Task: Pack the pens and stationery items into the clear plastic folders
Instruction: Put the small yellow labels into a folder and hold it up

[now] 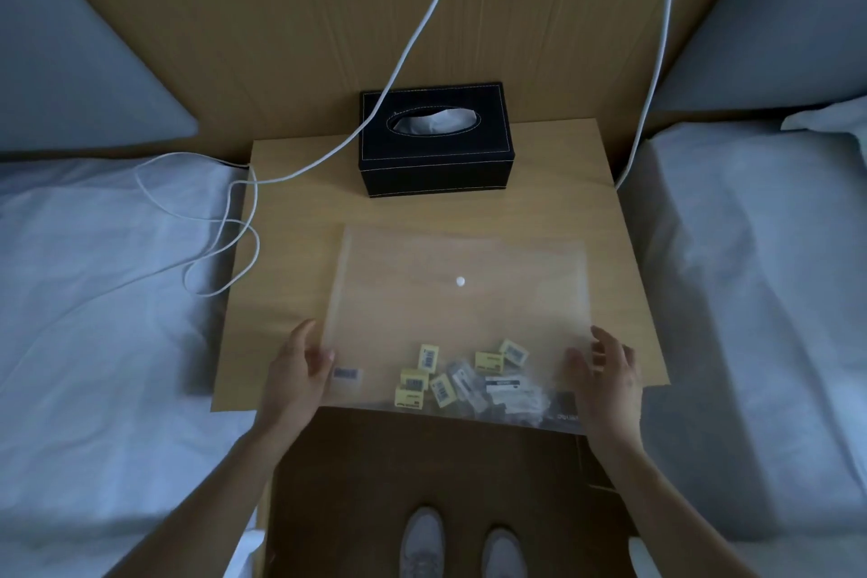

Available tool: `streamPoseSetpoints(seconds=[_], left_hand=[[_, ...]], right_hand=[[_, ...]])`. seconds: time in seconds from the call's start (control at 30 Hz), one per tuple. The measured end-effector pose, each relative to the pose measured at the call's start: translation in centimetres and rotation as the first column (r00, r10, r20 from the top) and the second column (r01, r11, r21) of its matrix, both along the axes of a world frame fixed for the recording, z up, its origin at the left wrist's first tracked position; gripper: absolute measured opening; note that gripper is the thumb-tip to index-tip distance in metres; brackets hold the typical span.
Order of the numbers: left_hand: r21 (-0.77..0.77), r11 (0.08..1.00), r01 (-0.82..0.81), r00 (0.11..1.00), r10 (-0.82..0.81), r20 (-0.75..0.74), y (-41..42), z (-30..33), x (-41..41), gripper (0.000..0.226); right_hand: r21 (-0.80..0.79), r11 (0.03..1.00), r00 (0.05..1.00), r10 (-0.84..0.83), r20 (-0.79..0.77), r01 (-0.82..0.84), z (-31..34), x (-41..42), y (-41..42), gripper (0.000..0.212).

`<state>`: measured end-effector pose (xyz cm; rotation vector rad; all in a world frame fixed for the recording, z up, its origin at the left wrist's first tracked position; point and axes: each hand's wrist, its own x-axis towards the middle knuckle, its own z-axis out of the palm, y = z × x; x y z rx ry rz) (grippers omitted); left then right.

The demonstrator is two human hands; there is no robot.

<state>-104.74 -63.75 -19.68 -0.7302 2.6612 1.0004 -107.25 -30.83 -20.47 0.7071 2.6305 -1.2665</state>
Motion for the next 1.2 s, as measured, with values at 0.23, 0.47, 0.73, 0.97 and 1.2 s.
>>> streamPoseSetpoints(seconds=[0.23,0.47,0.73,0.97,1.2], left_hand=[[0.143,0.970,-0.197,0.980,0.198,0.014,0.1,-0.2,1.9,0.009],[0.095,0.972,-0.216,0.969,0.225,-0.105,-0.8,3.2,5.2,0.002],[0.255,0.899,-0.357,0.886,0.412,-0.210,-3.0,12.4,10.5,0.010],[0.395,0.753,-0.526,0.696,0.648,-0.309,-5.1,24.5,22.8,0.015],[0.347,0.635,-0.691,0.491,0.763,-0.421,-8.7,32.8,38.8,0.013]], right_hand=[[-0.125,0.990,0.994,-0.060,0.095,0.072,0.6,0.1,-0.2,0.024],[-0.147,0.985,0.993,0.080,-0.082,-0.091,3.7,1.3,-1.4,0.009],[-0.214,0.950,0.963,0.187,-0.196,-0.228,12.8,2.5,-3.8,0.007],[-0.271,0.860,0.890,0.359,-0.280,-0.432,23.9,6.4,-9.1,0.006],[-0.375,0.678,0.775,0.556,-0.300,-0.632,31.0,14.2,-19.8,0.009]])
